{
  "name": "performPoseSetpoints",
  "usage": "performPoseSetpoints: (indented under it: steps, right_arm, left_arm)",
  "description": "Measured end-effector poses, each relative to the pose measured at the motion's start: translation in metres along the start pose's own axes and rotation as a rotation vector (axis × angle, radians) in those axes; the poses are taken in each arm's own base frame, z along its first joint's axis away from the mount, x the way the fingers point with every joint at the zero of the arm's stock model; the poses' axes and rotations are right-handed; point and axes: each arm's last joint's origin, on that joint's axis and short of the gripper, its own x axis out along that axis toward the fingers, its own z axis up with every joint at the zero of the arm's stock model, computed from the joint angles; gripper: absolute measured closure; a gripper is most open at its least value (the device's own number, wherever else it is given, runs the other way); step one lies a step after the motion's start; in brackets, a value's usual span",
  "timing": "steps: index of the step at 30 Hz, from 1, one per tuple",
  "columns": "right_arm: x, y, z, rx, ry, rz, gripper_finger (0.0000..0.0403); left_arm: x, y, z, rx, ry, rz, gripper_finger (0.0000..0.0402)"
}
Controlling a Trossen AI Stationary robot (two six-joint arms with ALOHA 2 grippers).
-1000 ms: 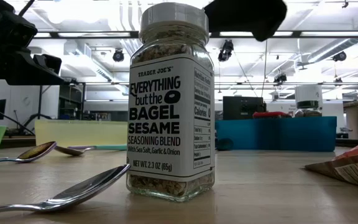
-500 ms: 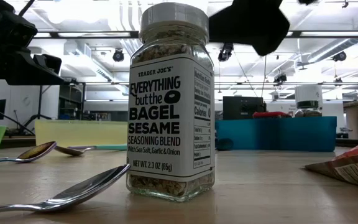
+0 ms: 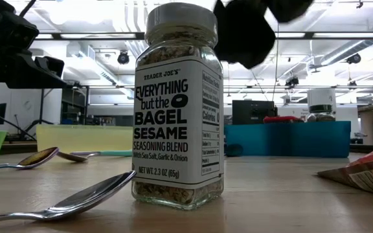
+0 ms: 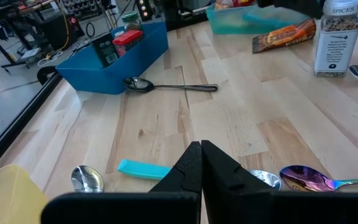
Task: Pick & Place Food Item
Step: Put the white seasoning bottle into the blue bin
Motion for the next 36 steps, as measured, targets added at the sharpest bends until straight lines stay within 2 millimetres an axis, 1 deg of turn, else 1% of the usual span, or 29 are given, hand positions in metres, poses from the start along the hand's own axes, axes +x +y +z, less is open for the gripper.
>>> performPoseSetpoints:
  steps: [6,14,29,32,36]
  right_arm:
    - [0.0002,-0.004,-0.0065,0.073,0.056,-0.035,0.0037]
    - [0.0009,-0.0054,-0.008,0.145,0.066,-0.046,0.0037]
    - [0.0016,-0.007,-0.0074,0.137,0.056,-0.066,0.0039]
    - [0.0016,-0.0069,-0.0076,0.137,0.058,-0.063,0.006]
    - [0.0014,-0.007,-0.0082,0.118,0.063,-0.065,0.0109]
  left_arm:
    - [0.0004,-0.0001,-0.0001,0.001,0.005,-0.001,0.0401]
    - [0.0004,0.0,-0.0001,0.001,0.005,-0.001,0.0401]
    - [0.0004,-0.0001,-0.0001,0.001,0.004,-0.001,0.0401]
    - [0.0004,-0.0001,-0.0001,0.001,0.004,-0.001,0.0401]
    - [0.0005,-0.0001,-0.0001,0.001,0.004,-0.001,0.0401]
